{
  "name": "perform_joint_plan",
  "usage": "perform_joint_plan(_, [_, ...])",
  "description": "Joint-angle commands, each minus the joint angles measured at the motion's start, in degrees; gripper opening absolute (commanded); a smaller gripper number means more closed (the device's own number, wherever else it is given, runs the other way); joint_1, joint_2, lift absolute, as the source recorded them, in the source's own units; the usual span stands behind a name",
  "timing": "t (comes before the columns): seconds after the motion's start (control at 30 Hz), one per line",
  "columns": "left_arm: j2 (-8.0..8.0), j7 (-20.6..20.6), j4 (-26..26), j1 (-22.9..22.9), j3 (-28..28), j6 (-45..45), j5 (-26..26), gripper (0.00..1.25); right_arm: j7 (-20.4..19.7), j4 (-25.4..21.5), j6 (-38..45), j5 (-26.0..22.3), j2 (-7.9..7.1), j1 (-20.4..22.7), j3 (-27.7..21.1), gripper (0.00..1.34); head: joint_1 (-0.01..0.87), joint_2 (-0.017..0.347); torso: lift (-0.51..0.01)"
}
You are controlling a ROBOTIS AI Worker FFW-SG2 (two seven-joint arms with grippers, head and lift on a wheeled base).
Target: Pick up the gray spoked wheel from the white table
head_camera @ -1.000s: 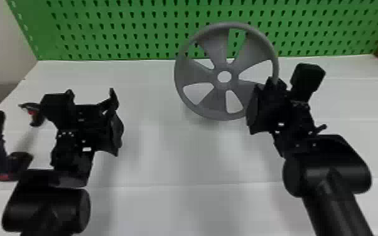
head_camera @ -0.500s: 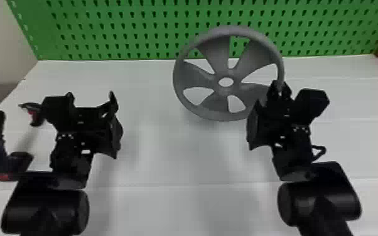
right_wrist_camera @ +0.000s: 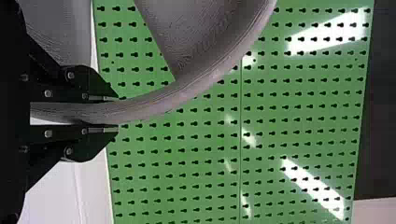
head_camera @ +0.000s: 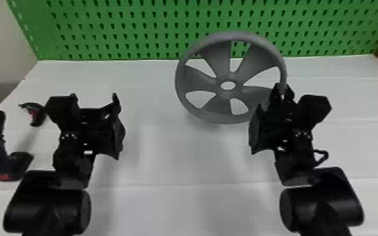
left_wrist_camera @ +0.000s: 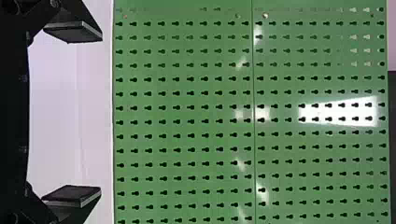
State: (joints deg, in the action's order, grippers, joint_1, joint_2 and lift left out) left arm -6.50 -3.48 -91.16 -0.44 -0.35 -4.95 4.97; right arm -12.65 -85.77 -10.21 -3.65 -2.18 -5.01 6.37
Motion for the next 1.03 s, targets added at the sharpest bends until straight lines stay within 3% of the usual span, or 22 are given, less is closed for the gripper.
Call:
perform_joint_plan(0.0, [0.00, 0.0, -0.1, -0.1, -0.2, 0.1, 0.0, 1.12, 0.0, 0.0, 0.3, 0.0, -0.19, 0.0, 0.3, 0.13, 0.770, 0.055, -0.105])
perform_joint_plan(1.0, [0.00, 0.0, 0.0, -0.3, -1.1, 0.4, 0.1, 1.12, 0.1, -0.3, 1.7, -1.3, -0.63, 0.5, 0.9, 0.13, 0.770, 0.057, -0.105])
